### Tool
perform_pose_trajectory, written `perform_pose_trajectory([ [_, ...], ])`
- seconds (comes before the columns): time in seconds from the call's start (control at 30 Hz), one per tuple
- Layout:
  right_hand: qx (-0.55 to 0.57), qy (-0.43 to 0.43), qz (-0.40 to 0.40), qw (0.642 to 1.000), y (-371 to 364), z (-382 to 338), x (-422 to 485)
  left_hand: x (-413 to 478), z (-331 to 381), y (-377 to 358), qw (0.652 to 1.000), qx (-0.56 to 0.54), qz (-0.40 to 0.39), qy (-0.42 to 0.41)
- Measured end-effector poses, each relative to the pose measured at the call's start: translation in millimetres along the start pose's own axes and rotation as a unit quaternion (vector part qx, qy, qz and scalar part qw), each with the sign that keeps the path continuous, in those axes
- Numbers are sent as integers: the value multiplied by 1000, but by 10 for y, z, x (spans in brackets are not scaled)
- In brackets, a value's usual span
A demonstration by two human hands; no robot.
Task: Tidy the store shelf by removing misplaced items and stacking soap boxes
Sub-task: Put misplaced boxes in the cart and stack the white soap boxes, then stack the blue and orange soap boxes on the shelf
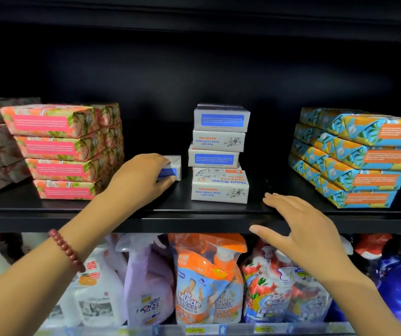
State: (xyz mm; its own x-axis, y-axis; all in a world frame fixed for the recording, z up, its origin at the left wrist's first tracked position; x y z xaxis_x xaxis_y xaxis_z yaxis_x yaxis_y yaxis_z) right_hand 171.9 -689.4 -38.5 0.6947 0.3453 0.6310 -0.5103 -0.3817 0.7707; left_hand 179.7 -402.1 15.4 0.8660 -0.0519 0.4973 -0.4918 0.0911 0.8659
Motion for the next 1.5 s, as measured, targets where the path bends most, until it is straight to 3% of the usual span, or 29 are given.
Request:
perform_pose_trajectory([
  [0.17,1,1,12,1000,-31,22,-1,-230,-53,201,996,-70,57,-8],
  [0.33,-1,3,20,1000,-32,25,-2,-236,-68,154,997,-58,-12,52],
  [0.5,-3,11,33,999,-38,28,0,-354,-45,171,993,-64,93,34],
  [0.7,-19,19,52,998,-37,21,-10,-372,266,419,964,-164,204,-47],
  [1.0,-7,22,51,998,-26,33,-9,170,894,321,973,-98,126,-168],
  [1.17,29,2,35,999,-48,61,-14,319,927,159,984,-47,61,-162],
  [1.33,15,4,49,999,-61,50,0,153,848,65,964,-101,165,-184],
  [1.5,17,-1,43,999,-76,58,-6,59,785,-3,968,-111,164,-156],
])
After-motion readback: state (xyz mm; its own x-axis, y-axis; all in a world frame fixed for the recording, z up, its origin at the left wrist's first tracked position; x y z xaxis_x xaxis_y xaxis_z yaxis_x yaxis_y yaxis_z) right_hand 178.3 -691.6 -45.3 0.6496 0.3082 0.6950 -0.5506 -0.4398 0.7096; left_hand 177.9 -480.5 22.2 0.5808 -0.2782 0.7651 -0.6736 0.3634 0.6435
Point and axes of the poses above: each hand's wrist, its own x-axis towards the middle knuckle, its own y-axis out of the back of the hand, z = x × y, the point moved 1 cm from there along x, towards the middle knuckle, and after that the axes turned 1 degree about -x, right-handed, at the moved point
